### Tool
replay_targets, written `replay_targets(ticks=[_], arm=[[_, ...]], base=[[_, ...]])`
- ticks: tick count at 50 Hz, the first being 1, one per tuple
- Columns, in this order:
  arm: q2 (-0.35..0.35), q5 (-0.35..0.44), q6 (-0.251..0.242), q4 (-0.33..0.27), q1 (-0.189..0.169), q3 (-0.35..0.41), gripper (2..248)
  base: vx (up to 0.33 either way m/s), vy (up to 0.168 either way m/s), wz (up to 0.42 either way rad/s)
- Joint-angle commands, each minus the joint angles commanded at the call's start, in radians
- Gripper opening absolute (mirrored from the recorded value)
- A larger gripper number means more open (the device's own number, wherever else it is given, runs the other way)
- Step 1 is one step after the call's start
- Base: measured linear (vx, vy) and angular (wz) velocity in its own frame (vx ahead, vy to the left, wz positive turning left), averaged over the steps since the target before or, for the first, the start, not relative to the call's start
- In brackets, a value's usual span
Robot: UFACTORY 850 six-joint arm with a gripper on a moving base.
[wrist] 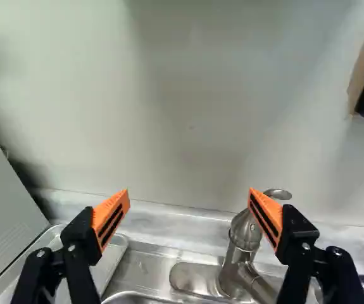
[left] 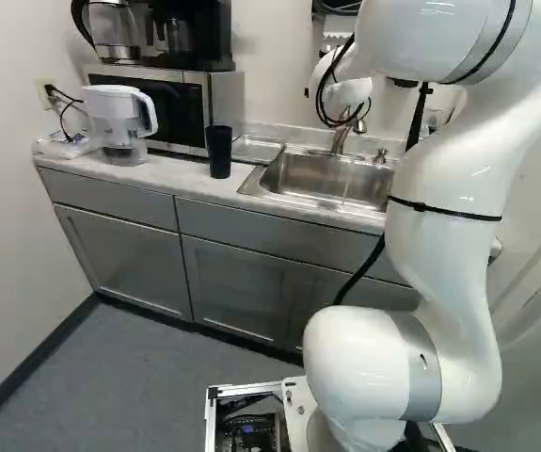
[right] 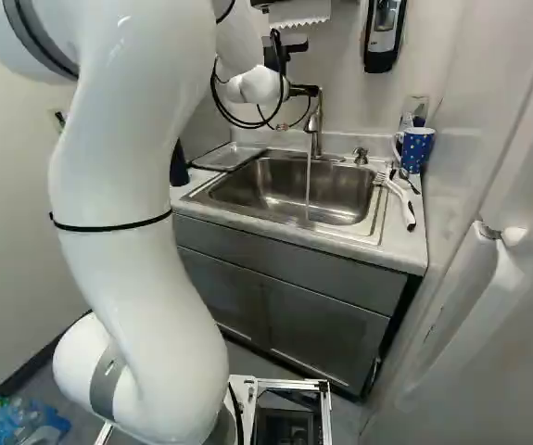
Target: Rinse the cup and place it in the tray
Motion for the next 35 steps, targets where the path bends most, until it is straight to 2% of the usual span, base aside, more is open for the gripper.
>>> replay_targets(ticks=[18, 35], arm=[[0.077, -0.013, 0.000, 0.000, 0.032, 0.087, 247], [0.155, -0.105, 0.000, 0.000, 0.059, 0.172, 247]], base=[[0.000, 0.000, 0.000], [0.000, 0.000, 0.000]])
